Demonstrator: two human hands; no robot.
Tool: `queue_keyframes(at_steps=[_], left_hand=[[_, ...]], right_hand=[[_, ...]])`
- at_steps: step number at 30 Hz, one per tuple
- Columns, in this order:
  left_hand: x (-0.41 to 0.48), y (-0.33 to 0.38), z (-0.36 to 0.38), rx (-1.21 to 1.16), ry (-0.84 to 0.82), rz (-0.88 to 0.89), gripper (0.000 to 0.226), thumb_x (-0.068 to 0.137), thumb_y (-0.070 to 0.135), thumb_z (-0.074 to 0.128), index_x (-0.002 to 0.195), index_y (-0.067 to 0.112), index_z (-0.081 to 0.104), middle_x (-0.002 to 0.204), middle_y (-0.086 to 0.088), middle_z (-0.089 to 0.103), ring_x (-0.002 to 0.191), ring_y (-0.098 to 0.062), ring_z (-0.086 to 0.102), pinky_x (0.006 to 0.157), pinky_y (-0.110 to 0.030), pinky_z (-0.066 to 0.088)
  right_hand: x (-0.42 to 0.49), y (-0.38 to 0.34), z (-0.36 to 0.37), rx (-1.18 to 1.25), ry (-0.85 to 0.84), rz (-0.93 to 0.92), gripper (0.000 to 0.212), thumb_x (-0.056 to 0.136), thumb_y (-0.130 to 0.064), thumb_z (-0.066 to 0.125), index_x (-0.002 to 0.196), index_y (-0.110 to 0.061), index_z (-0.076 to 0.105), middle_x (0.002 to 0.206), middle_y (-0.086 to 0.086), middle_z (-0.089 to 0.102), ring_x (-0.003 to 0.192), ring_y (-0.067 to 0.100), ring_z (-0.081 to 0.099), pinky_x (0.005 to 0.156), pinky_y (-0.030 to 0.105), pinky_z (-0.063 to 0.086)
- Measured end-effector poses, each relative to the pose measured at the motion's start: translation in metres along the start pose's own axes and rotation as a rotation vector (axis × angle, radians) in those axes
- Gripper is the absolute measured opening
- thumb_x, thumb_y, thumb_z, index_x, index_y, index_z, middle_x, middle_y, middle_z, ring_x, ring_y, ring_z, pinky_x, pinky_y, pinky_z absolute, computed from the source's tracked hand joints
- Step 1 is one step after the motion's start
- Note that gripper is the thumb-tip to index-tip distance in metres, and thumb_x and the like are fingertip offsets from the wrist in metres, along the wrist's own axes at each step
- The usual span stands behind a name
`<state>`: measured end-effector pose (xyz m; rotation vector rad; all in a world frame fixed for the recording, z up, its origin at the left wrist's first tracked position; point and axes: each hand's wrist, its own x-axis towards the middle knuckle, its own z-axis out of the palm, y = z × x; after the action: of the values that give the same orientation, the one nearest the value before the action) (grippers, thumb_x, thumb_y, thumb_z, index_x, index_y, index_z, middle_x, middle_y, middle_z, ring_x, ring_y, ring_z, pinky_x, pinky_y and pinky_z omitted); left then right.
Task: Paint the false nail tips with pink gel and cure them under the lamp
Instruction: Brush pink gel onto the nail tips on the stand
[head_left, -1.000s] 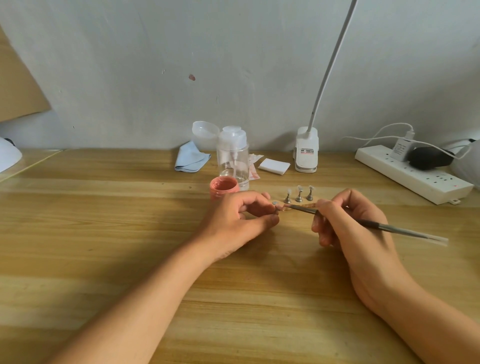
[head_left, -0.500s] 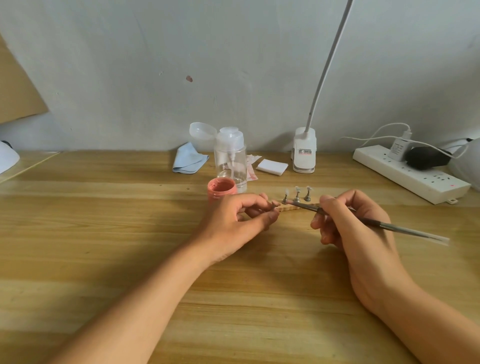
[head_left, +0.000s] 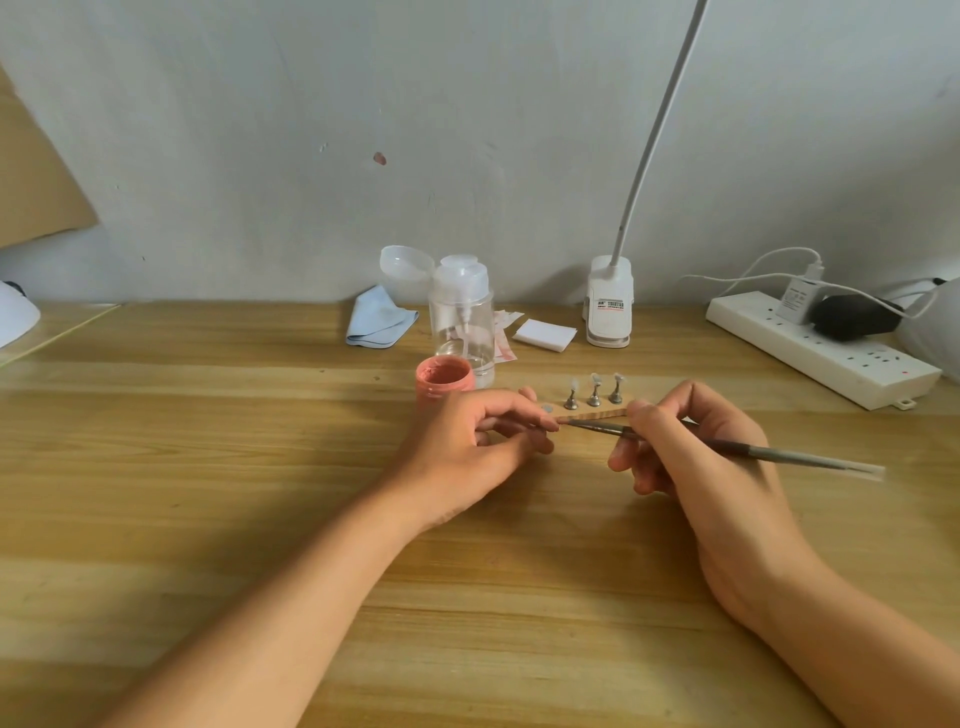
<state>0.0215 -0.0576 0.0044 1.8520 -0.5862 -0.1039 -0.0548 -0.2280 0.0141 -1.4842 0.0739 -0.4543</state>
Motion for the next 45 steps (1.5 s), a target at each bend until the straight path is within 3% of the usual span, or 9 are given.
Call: queue_keyframes(at_steps=[4,10,15,18,21,25,32,40,45], left_hand=[[0.0,-0.0002,-0.0001,-0.004,0.002,0.014,0.029,0.085,0.005,0.074,0.089,0.034,0.074,0.109,0.002,0.072,0.097,-0.006,0.071,0.1,-0.042,0.052],[0.0006,0.0003,0.0005,-0.016,-0.007,0.024,0.026,0.085,0.004,0.074,0.089,0.03,0.074,0.111,0.002,0.071,0.095,-0.009,0.071,0.097,-0.034,0.053],[-0.0002,0.0018,0.0,-0.027,-0.012,0.028,0.02,0.086,0.006,0.074,0.094,0.025,0.074,0.102,0.007,0.072,0.086,0.001,0.069,0.065,-0.006,0.047],[-0.0004,0.0028,0.0007,-0.04,-0.01,0.041,0.021,0.086,0.005,0.073,0.093,0.025,0.073,0.096,0.008,0.073,0.087,0.0,0.07,0.072,-0.009,0.048],[-0.0015,0.0045,0.0007,-0.053,-0.009,0.04,0.018,0.086,0.008,0.073,0.092,0.025,0.073,0.099,0.008,0.072,0.082,0.004,0.069,0.06,-0.004,0.044],[-0.0007,0.0032,0.0009,-0.043,-0.012,0.039,0.016,0.085,0.009,0.074,0.096,0.021,0.073,0.103,0.004,0.071,0.09,-0.002,0.07,0.075,-0.011,0.049],[-0.0017,0.005,0.0015,-0.055,-0.005,0.03,0.015,0.086,0.009,0.073,0.092,0.023,0.072,0.092,0.01,0.069,0.07,0.011,0.064,0.048,-0.001,0.037],[-0.0012,0.0029,0.001,-0.053,-0.004,0.034,0.019,0.088,0.005,0.072,0.089,0.024,0.071,0.086,0.011,0.072,0.066,0.011,0.062,0.047,-0.001,0.036],[-0.0014,0.0036,0.0019,-0.058,0.001,0.047,0.018,0.087,0.006,0.073,0.087,0.024,0.071,0.097,0.008,0.071,0.063,0.012,0.061,0.047,-0.002,0.036]], right_hand=[[0.0006,0.001,-0.0001,-0.024,-0.032,0.0,0.025,0.095,-0.015,0.061,0.08,0.002,0.051,0.064,0.01,0.07,0.05,0.011,0.052,0.049,0.018,0.045],[0.0003,0.001,0.0004,-0.031,-0.042,-0.009,0.024,0.094,-0.016,0.062,0.077,-0.004,0.051,0.066,0.01,0.071,0.05,0.009,0.051,0.049,0.016,0.044],[0.0001,0.0009,0.0004,-0.032,-0.046,-0.003,0.025,0.094,-0.016,0.061,0.078,-0.001,0.05,0.065,0.011,0.071,0.05,0.01,0.051,0.049,0.017,0.044],[-0.0001,0.0001,-0.0006,-0.011,-0.031,-0.008,0.024,0.094,-0.016,0.061,0.077,-0.004,0.051,0.065,0.01,0.07,0.05,0.011,0.051,0.049,0.017,0.044],[-0.0007,0.0,-0.0004,-0.021,-0.056,-0.001,0.024,0.094,-0.016,0.061,0.077,-0.004,0.051,0.066,0.011,0.071,0.051,0.011,0.051,0.05,0.017,0.044],[-0.001,0.0001,0.0005,-0.032,-0.08,-0.002,0.025,0.094,-0.017,0.061,0.079,-0.001,0.05,0.067,0.012,0.071,0.051,0.01,0.051,0.05,0.016,0.044],[-0.0008,0.0008,0.0006,-0.025,-0.085,-0.007,0.024,0.094,-0.018,0.061,0.079,-0.003,0.05,0.068,0.013,0.072,0.05,0.01,0.05,0.051,0.016,0.044],[-0.0001,0.0003,0.0012,-0.008,-0.065,0.007,0.026,0.094,-0.017,0.061,0.082,0.002,0.049,0.067,0.012,0.072,0.049,0.01,0.05,0.049,0.016,0.044],[0.0006,-0.0008,0.0024,-0.003,-0.064,0.011,0.025,0.094,-0.018,0.062,0.081,0.0,0.05,0.068,0.013,0.072,0.049,0.01,0.049,0.049,0.016,0.043]])
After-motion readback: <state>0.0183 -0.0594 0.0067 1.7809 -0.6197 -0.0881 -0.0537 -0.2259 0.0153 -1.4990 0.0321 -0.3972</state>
